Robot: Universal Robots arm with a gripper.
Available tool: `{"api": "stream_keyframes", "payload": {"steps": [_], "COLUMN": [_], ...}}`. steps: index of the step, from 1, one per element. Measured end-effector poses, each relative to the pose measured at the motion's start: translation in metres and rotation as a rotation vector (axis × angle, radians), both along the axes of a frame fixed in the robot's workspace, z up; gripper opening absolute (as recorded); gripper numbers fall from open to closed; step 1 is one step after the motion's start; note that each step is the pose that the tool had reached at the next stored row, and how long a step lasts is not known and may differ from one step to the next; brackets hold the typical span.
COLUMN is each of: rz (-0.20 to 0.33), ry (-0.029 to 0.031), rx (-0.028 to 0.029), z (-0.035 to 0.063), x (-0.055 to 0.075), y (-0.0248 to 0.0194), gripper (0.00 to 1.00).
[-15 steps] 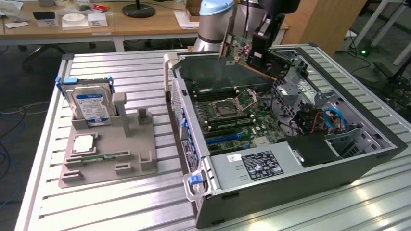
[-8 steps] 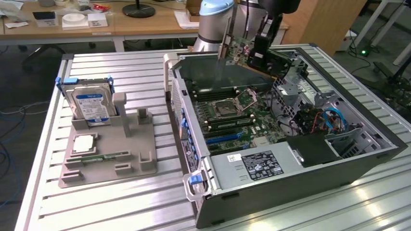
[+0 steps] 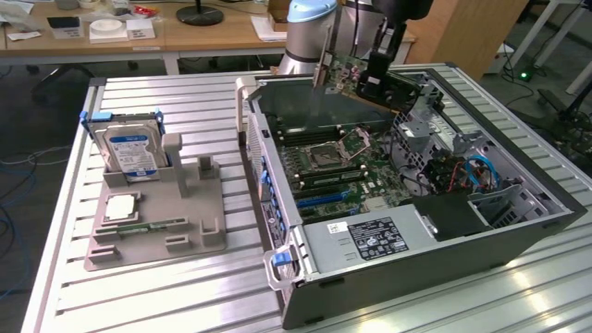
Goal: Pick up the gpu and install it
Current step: 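Insert the gpu into the slot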
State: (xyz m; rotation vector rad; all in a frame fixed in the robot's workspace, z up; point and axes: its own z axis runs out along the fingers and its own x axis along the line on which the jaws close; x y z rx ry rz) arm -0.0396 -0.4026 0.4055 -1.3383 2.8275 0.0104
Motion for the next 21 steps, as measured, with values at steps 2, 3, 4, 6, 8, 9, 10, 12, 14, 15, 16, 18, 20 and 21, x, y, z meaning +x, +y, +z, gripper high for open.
{"api": "stream_keyframes", "payload": {"steps": [2,3,4,6,8,9,10,12,14,15,16,18,20,21], "rz": [0.03,0.048,0.066,0.102,0.14,0.158,0.176,0.212,0.248,0.267,0.285,0.321,0.356,0.374], "ry": [-0.0001,-0.0001,0.0,0.0,0.0,0.0,0.0,-0.0001,0.0,0.0,0.0,0.0,-0.0001,-0.0001], "rx": [-0.0001,-0.0001,-0.0001,-0.0001,-0.0001,-0.0001,-0.0002,-0.0001,-0.0001,-0.0001,-0.0001,-0.0001,0.0,0.0], "z": [-0.0002,-0.0004,-0.0006,-0.0011,-0.0016,-0.0018,-0.0019,-0.0021,-0.0023,-0.0024,-0.0025,-0.0026,-0.0029,-0.003], "x": [0.0,0.0,0.0,0.0,0.0,0.0,0.0,0.0,0.0,0.0,0.0,0.0,0.0,0.0], "y": [0.0001,0.0001,0.0001,0.0001,0.0001,0.0,0.0,0.0,0.0,0.0,0.0001,0.0,0.0001,0.0001], "gripper": [0.28,0.28,0.28,0.28,0.28,0.28,0.28,0.28,0.28,0.28,0.28,0.28,0.28,0.28]}}
